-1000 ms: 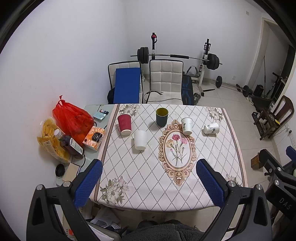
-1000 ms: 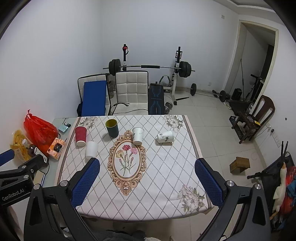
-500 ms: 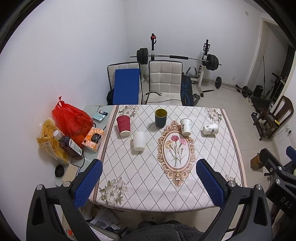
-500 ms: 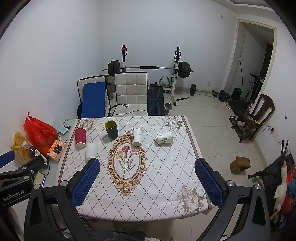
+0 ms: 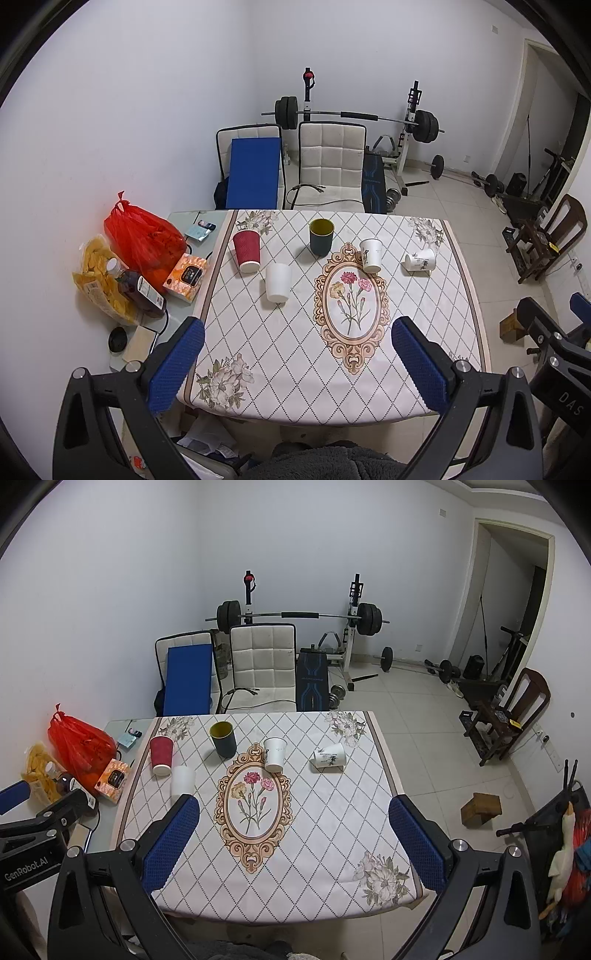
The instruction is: Flip cup upside down
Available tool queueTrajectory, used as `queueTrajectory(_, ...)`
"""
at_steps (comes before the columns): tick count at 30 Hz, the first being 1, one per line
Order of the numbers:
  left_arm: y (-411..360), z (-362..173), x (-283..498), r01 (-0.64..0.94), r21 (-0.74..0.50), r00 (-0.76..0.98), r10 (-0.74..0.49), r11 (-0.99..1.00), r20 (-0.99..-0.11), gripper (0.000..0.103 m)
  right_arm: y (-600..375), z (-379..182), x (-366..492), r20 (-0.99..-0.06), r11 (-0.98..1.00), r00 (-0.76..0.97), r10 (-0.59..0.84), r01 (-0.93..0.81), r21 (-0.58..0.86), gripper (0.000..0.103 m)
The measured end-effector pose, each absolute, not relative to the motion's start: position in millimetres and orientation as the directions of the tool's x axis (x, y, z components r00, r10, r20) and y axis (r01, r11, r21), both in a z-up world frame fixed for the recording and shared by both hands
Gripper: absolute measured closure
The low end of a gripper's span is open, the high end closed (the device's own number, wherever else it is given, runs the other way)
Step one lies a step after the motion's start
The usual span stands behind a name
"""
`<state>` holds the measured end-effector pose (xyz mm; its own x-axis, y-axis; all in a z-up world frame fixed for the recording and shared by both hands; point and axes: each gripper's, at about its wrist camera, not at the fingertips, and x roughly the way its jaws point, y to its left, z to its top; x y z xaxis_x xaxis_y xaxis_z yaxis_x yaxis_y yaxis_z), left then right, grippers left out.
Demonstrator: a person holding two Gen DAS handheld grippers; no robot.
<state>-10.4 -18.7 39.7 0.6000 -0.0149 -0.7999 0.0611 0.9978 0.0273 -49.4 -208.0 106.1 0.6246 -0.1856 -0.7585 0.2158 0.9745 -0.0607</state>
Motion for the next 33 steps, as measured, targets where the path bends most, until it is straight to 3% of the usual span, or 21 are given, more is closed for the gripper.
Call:
queueTrajectory(10, -22.0, 41.4, -8.7, 0.056, 0.033, 0.594, -0.007, 0.998, -0.804, 0.000, -214.9, 97.7, -47.3, -0.763, 0.977, 0.625, -0.168, 0.206, -0.046, 0.000)
queueTrajectory(16, -26.0, 17.3, 23.8, 0.004, 0.057, 0.574, 0.044, 0.998, -0.818, 0.000, -225.7, 61.9, -29.3, -0.801, 0.978, 0.581, -0.141, 0.207, -0.022, 0.000)
queueTrajectory(33, 38.4, -162.4, 130.8, -0.065, 0.143, 0.322, 0.156, 0.988, -0.934, 0.000, -207.4, -179.5, 65.8, -0.970, 0.986, 0.221, -0.100, 0.154, -0.066, 0.000)
